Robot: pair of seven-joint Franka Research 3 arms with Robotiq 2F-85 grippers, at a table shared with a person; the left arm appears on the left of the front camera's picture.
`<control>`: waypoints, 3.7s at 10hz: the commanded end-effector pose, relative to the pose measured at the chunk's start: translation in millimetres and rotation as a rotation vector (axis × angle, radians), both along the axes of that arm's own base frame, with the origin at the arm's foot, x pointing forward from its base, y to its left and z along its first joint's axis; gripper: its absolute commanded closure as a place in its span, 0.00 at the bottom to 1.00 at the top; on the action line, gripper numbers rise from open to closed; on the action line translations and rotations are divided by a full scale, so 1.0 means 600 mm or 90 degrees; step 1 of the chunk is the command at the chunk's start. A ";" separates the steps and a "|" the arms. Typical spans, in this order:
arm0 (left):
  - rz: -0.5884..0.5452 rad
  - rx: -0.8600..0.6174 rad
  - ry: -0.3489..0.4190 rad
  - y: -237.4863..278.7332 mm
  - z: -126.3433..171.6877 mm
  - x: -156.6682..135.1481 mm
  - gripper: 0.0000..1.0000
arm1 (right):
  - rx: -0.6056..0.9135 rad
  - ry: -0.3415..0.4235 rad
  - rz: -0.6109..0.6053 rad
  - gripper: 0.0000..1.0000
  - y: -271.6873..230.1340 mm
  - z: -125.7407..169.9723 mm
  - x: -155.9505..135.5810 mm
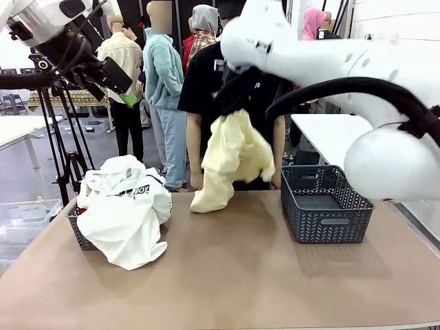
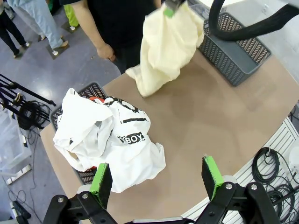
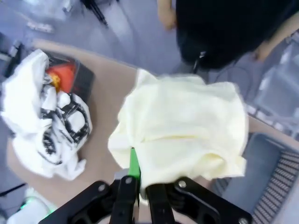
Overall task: Sort the tops and bottoms.
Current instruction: Lift clothes from the center of the table with your right hand, then sort the clothes according to human instructions.
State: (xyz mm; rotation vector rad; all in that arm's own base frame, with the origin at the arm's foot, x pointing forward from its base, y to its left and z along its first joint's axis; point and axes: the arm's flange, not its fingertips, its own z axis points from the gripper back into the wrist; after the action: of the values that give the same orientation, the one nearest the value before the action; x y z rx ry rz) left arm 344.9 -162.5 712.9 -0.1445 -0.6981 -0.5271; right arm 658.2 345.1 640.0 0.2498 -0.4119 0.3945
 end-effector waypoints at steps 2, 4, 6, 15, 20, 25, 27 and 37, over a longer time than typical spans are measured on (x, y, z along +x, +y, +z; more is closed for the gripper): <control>0.004 -0.001 -0.002 0.000 0.002 -0.001 0.00 | 0.054 -0.029 0.060 1.00 -0.004 0.015 -0.015; 0.004 -0.001 -0.002 0.000 0.002 -0.001 0.00 | 0.018 -0.036 0.000 1.00 -0.003 0.042 -0.011; 0.004 -0.001 -0.002 0.000 0.002 -0.001 0.00 | 0.018 -0.036 0.000 1.00 -0.003 0.042 -0.011; 0.004 -0.001 -0.002 0.000 0.002 -0.001 0.00 | 0.008 -0.187 0.006 1.00 -0.051 0.219 -0.076; 0.004 -0.001 -0.002 0.000 0.002 -0.001 0.00 | 0.008 -0.187 0.006 1.00 -0.051 0.219 -0.076; 0.004 -0.001 -0.002 0.000 0.002 -0.001 0.00 | 0.008 -0.187 0.006 1.00 -0.051 0.219 -0.076; 0.004 -0.001 -0.002 0.000 0.002 -0.001 0.00 | 0.008 -0.187 0.006 1.00 -0.051 0.219 -0.076; 0.004 -0.001 -0.002 0.000 0.002 -0.001 0.00 | 0.008 -0.187 0.006 1.00 -0.051 0.219 -0.076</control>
State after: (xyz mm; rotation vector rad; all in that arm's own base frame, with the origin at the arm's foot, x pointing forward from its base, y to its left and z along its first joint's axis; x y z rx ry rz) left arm 345.0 -162.4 712.8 -0.1446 -0.6979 -0.5271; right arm 615.4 312.0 768.9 0.1930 -0.6979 0.4429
